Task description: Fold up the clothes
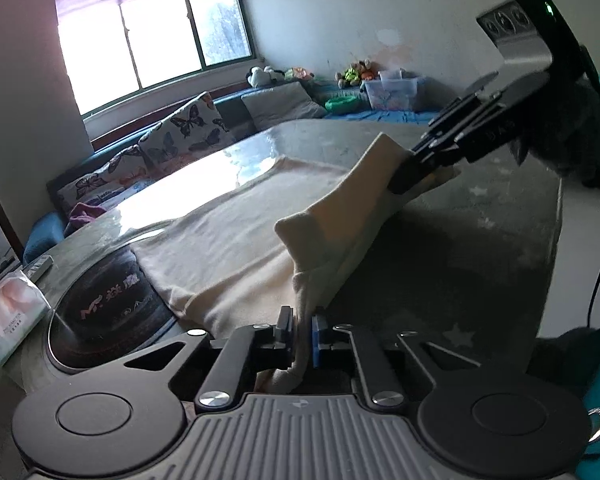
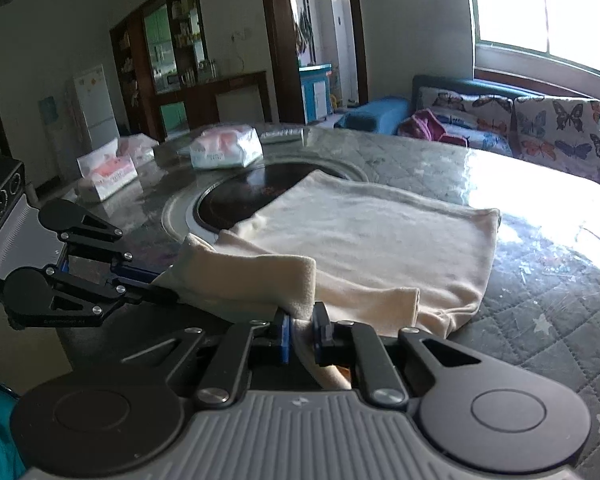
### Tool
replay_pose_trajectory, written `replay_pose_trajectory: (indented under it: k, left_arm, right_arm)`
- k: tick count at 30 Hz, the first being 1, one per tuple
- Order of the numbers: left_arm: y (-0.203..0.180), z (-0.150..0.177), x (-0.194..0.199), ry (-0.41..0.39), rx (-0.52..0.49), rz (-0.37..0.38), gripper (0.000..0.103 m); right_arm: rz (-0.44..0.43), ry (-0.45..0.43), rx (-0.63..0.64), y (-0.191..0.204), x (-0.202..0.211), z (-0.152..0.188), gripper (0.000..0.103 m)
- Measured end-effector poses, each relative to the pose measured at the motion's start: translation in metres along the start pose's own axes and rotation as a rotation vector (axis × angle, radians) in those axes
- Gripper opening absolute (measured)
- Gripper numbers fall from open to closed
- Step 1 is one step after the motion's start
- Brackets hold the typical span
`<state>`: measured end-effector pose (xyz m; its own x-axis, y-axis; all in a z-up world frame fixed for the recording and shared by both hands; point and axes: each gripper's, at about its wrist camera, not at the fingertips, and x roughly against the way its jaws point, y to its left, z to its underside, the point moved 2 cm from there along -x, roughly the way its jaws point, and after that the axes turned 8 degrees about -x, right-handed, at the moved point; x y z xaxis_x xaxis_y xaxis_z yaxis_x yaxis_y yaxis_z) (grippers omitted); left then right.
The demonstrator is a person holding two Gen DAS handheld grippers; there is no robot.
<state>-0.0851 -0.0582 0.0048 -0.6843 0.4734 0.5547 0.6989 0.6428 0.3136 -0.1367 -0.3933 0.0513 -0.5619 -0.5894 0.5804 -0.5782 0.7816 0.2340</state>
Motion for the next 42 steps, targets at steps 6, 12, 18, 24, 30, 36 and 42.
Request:
replay_pose_trajectory:
  k: [6, 12, 18, 24, 30, 36, 42]
  left_arm:
    - [-0.007, -0.009, 0.031, -0.045, 0.007, 0.026, 0.009]
    - [-0.028, -0.010, 0.075, -0.074, 0.028, 0.076, 0.009]
    - [-0.029, -0.011, 0.084, -0.079, 0.044, 0.066, 0.009]
    - [0.003, -0.025, 0.060, -0.105, 0.071, 0.023, 0.009]
    - [0.048, -0.042, 0.004, -0.078, 0.075, -0.027, 0.008]
    - [0.083, -0.041, -0.069, 0.013, 0.119, -0.067, 0.005]
    - [0.093, -0.030, -0.106, 0.079, 0.159, -0.117, 0.006]
  right_arm:
    - [-0.020, -0.030, 0.032, 0.014, 0.032, 0.004, 0.009]
    - [-0.058, -0.018, 0.064, 0.040, 0.075, 0.020, 0.009]
    - [-0.075, 0.021, 0.078, 0.053, 0.087, 0.023, 0.009]
    - [-0.066, 0.006, 0.067, 0.037, 0.071, -0.007, 0.009]
    - [-0.037, 0.028, 0.068, 0.004, 0.026, -0.055, 0.009]
    - [0.037, 0.073, 0.040, -0.033, -0.051, -0.077, 0.009]
    - [0.112, 0.087, -0.078, -0.061, -0.105, -0.062, 0.018]
